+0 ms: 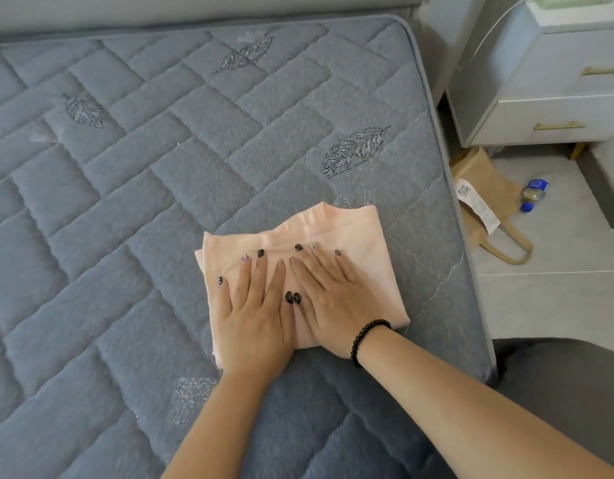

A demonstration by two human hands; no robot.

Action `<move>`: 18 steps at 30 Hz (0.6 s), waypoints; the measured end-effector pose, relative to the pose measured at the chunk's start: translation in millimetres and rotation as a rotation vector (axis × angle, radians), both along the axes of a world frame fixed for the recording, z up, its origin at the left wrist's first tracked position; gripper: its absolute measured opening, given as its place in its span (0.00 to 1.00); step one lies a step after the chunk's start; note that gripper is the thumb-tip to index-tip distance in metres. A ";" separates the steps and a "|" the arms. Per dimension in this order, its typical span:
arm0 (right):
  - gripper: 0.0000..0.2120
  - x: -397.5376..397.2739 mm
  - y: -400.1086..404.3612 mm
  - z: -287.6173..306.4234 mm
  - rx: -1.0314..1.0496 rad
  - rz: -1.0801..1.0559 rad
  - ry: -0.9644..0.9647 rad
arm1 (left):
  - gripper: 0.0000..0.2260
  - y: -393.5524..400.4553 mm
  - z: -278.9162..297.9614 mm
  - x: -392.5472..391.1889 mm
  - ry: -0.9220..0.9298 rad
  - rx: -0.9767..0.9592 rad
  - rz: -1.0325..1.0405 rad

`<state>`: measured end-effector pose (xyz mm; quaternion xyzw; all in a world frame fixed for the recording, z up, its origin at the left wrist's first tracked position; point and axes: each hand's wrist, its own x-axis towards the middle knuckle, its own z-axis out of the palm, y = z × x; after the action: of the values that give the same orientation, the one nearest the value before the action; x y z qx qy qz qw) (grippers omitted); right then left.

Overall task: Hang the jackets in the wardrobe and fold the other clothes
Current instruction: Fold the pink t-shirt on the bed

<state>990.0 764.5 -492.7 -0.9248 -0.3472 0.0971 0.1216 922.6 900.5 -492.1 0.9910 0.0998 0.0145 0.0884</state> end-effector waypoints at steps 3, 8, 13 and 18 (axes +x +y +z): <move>0.33 7.7 -9.0 -6.6 -0.055 -0.074 -0.073 | 0.28 3.6 -7.1 -1.0 0.030 -0.001 0.074; 0.38 12.5 -17.2 -13.7 -0.082 -0.236 -0.091 | 0.33 11.6 -9.5 -4.7 0.012 -0.113 0.267; 0.46 19.0 -30.9 -16.0 -0.016 -0.593 0.036 | 0.37 7.8 -0.4 -8.6 -0.053 -0.286 0.408; 0.45 17.8 -41.8 -2.6 0.072 -0.625 0.051 | 0.34 7.7 9.9 -13.6 -0.180 -0.480 0.553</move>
<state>1007.8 722.7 -495.2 -0.9790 -0.0463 0.0658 0.1871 908.9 908.3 -482.2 0.8725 0.3557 0.1011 0.3193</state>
